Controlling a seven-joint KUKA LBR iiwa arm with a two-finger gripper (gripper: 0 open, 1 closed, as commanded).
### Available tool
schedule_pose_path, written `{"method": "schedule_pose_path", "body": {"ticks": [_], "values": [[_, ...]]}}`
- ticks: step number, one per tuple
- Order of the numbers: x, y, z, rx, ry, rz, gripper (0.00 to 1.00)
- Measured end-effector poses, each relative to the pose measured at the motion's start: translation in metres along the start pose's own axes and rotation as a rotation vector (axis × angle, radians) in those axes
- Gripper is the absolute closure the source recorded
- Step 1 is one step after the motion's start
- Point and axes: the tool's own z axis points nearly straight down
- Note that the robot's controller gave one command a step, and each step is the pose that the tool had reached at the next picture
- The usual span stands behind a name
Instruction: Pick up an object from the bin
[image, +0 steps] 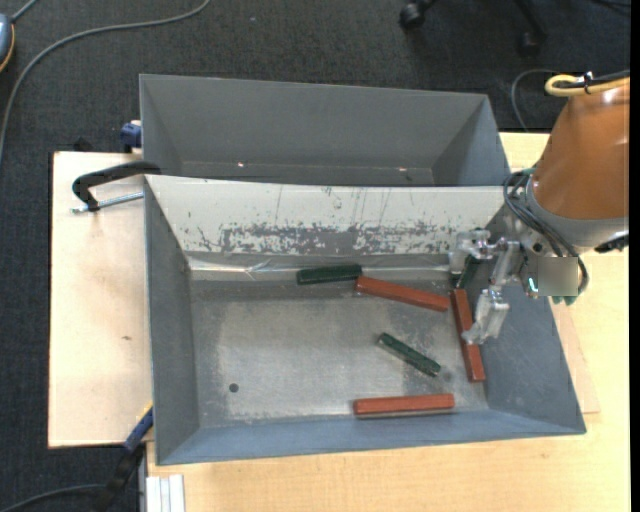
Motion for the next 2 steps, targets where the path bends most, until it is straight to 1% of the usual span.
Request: {"method": "schedule_pose_path", "body": {"ticks": [1, 2], "values": [[-0.002, 0.011, 0.169, 0.000, -0.006, 0.158, 0.00], [0.014, 0.020, 0.138, -0.001, -0.006, 0.232, 0.00]]}}
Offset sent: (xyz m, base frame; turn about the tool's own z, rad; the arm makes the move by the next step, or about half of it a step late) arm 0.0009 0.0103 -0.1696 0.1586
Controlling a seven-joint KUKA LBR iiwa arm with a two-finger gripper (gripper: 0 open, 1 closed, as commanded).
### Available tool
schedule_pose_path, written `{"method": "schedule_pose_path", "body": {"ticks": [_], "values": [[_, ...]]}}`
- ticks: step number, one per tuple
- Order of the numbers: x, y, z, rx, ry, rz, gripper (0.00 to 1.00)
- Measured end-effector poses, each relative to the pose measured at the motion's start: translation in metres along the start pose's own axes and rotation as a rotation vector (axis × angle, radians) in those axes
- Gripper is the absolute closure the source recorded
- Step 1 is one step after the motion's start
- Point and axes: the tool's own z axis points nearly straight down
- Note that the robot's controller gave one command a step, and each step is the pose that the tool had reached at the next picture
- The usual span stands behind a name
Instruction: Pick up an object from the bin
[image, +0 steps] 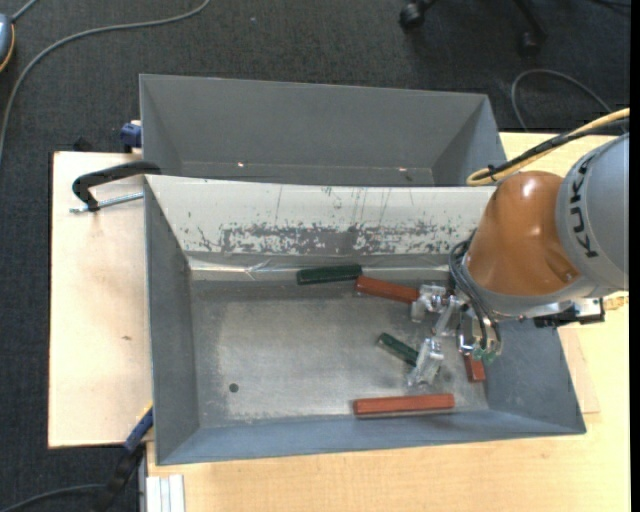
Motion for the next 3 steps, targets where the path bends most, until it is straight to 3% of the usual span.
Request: {"method": "schedule_pose_path", "body": {"ticks": [1, 2, 3], "values": [[-0.005, -0.007, -0.019, 0.000, -0.006, 0.113, 0.00], [-0.002, -0.005, 0.033, 0.001, 0.005, 0.356, 0.00], [-0.003, -0.005, 0.032, 0.002, 0.001, 0.355, 0.00]]}}
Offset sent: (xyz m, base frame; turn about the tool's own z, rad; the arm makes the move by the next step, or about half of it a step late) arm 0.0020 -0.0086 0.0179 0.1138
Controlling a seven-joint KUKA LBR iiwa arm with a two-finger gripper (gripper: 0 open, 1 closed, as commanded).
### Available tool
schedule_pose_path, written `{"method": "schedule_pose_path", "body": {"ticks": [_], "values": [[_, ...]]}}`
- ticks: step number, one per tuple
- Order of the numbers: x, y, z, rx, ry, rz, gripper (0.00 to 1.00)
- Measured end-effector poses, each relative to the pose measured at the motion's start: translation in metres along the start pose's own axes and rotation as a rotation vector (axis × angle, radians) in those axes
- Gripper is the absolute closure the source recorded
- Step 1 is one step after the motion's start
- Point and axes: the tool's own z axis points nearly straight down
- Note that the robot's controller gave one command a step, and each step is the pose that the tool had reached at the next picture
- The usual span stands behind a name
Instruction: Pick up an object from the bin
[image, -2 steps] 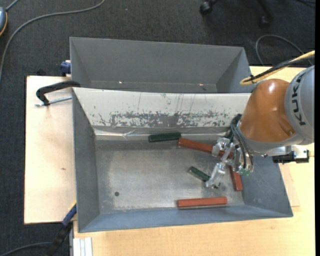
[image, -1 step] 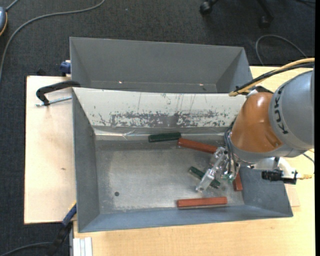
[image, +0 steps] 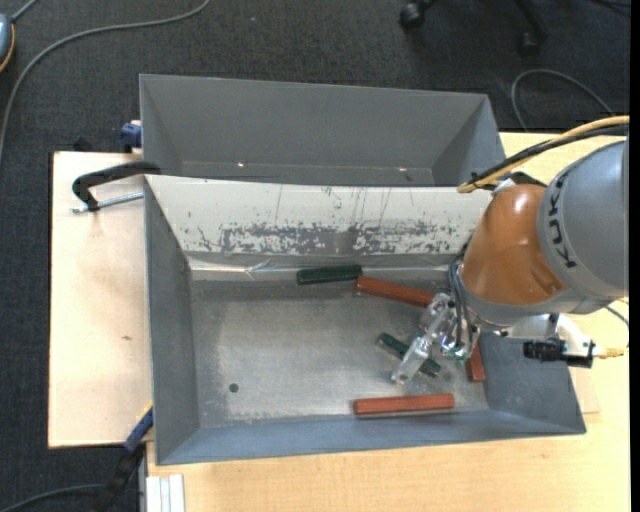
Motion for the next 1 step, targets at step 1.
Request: {"method": "schedule_pose_path", "body": {"ticks": [1], "values": [[0.0001, 0.0001, 0.0000, 0.000, 0.000, 0.000, 1.00]]}}
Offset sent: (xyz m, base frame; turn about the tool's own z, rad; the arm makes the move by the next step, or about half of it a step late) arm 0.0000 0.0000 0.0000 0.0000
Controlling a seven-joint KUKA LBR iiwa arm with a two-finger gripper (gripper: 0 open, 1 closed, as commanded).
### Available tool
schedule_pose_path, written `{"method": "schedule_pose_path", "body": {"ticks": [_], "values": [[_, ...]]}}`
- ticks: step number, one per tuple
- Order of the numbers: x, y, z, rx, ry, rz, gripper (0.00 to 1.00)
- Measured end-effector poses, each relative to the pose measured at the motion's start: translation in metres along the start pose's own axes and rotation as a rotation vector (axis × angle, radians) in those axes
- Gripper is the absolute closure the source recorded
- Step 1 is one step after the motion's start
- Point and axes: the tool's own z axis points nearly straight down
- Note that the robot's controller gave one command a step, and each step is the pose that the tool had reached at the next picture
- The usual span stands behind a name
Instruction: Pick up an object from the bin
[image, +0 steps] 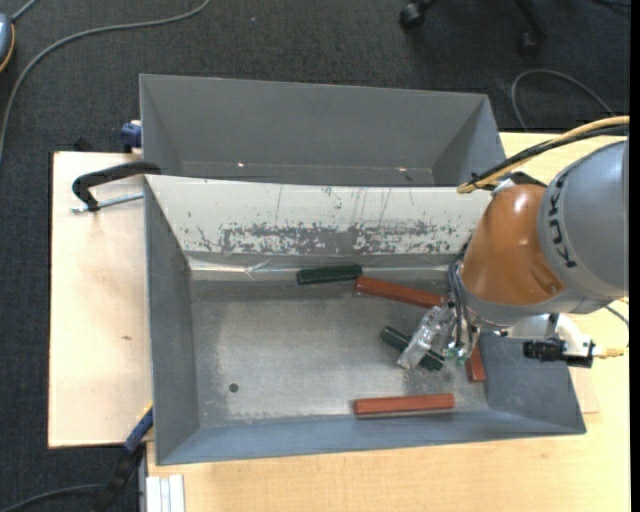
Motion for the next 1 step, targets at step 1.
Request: {"method": "schedule_pose_path", "body": {"ticks": [1], "values": [[-0.0017, 0.0018, -0.0514, -0.005, -0.008, -0.002, 1.00]]}}
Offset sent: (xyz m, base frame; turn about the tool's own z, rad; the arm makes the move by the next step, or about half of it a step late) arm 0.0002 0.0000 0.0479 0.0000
